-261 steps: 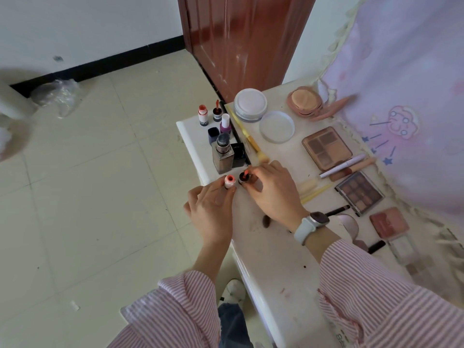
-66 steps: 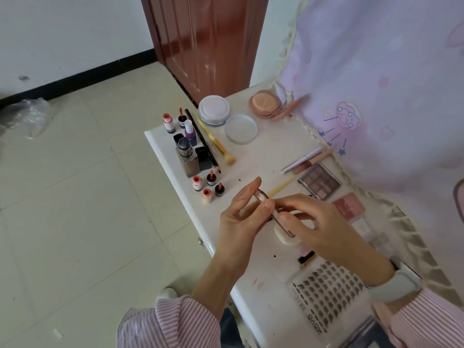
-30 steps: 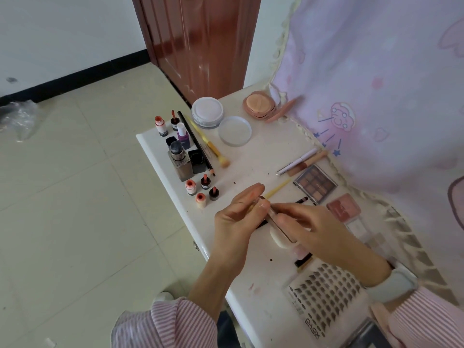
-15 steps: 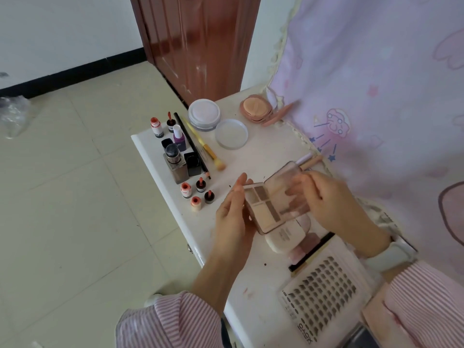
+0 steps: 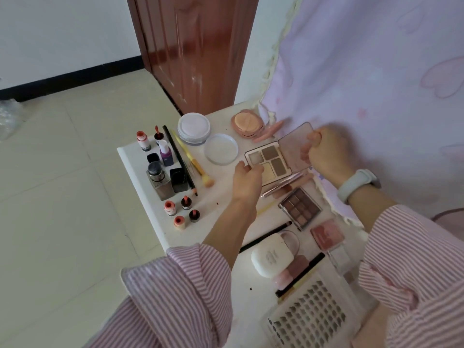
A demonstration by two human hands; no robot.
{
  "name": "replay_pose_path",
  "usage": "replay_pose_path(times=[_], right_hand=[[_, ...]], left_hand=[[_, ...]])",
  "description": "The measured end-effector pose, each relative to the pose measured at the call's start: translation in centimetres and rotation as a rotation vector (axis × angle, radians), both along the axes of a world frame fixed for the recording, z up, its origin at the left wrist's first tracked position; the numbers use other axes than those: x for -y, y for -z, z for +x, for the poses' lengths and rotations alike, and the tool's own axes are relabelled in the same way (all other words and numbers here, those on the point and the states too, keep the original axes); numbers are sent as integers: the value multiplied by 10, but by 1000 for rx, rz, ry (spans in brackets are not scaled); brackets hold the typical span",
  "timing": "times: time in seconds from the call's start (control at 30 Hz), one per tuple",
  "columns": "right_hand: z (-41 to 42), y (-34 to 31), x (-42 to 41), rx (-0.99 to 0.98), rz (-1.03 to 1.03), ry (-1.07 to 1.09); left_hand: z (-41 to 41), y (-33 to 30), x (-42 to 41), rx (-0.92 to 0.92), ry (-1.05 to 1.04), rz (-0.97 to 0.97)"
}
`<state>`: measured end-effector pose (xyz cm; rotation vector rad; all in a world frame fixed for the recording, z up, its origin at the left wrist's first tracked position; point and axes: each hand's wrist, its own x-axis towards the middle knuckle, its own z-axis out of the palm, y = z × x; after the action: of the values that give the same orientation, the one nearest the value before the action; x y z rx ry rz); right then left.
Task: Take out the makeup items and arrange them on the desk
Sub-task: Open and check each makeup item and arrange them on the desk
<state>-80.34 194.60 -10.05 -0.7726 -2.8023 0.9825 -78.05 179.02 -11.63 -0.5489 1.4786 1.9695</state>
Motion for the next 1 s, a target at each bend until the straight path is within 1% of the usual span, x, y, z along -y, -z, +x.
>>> replay_pose_path(times=[0.1,0.2,0.3,0.4,0.47,0.53,0.6,0.67,0.7,0.77,0.83,0.9,1.0], right_hand=[[-8,3,-4,40,69,7],[-13,7,-8,53,171,-7],[-15,10,-11,56,242,-54],[-16,12,-12,53,314,-91],[-12,12,-10,38,398,-138],[-3,12,-8,-42,502,-218],[10,15,-5,-180,606,-302],[28,20,-2,-297,649,-392],[37,23,0,-310,647,-462],[52,31,5,-246,630,-643],[60,37,12,-161,637,-788],[61,41,19,-129,653,-842],[58,47,26,-116,734,-928]], left_hand=[[-7,8,-8,-33,56,-90],[-9,15,-13,-119,95,-165],[-9,17,-19,-246,226,-291],[-8,21,-24,-312,382,-416],[-9,25,-25,-342,403,-468],[-7,26,-19,-372,381,-508],[0,27,-10,-410,360,-564],[14,29,1,-504,380,-683],[22,32,7,-564,405,-770],[36,40,17,-664,489,-952],[47,49,25,-728,578,-1088],[55,55,29,-770,628,-1154],[59,59,31,-784,662,-1165]])
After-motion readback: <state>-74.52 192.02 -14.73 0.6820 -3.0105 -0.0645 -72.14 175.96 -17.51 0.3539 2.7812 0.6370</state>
